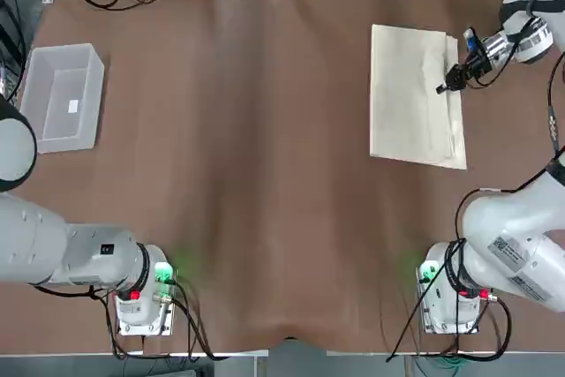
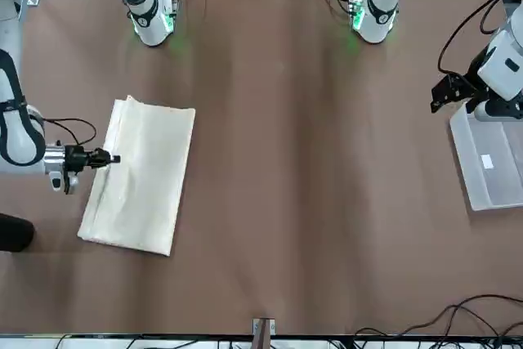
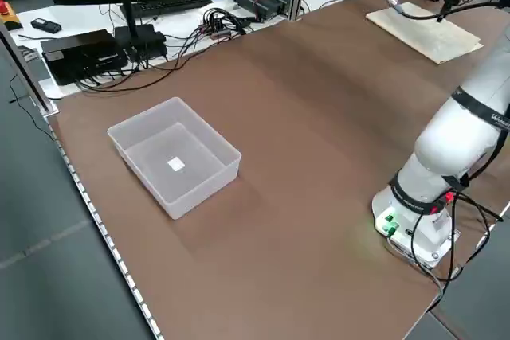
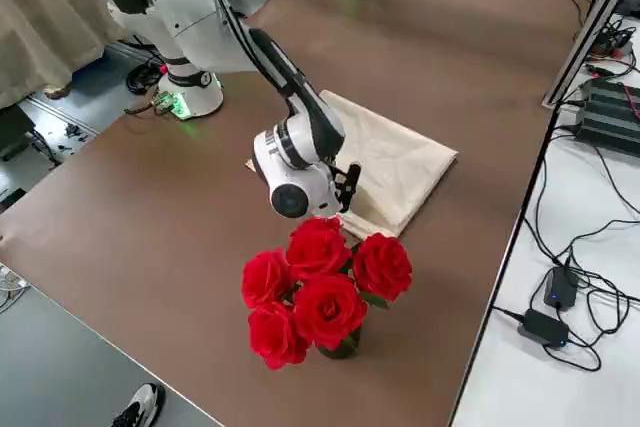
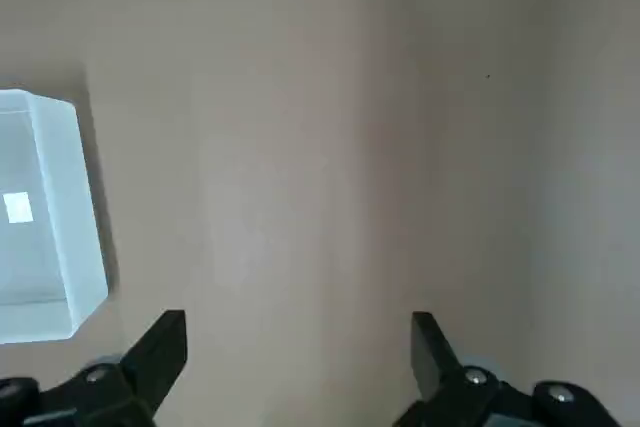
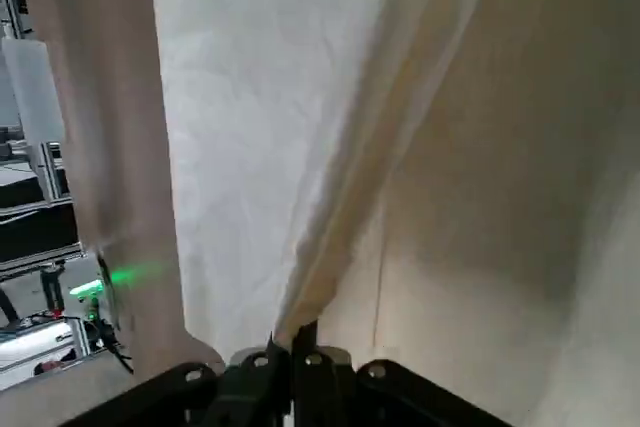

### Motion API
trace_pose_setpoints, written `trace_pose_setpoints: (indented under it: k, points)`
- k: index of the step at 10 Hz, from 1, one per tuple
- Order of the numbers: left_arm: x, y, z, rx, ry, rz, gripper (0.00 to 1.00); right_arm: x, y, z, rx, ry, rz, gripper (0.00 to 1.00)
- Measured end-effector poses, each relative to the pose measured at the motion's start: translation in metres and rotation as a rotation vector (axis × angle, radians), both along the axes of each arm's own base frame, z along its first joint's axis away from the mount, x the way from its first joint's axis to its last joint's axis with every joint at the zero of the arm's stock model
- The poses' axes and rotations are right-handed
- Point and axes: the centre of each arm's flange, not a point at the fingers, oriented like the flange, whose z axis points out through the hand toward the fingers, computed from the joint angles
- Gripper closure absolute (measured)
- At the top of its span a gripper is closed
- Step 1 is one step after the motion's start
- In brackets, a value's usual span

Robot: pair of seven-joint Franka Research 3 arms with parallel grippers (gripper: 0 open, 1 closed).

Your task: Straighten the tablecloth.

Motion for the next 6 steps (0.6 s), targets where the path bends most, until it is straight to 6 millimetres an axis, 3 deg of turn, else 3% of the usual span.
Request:
trace_pose_setpoints:
  k: [2,6]
  points:
    - [0.0,0.0,0.0,0.0,0.0,0.0,0.01,0.015,0.024,0.029,-0.012,-0.024,0.042,0.97]
    - [0.0,0.0,0.0,0.0,0.0,0.001,0.01,0.048,0.11,0.09,-0.038,-0.112,0.151,0.97]
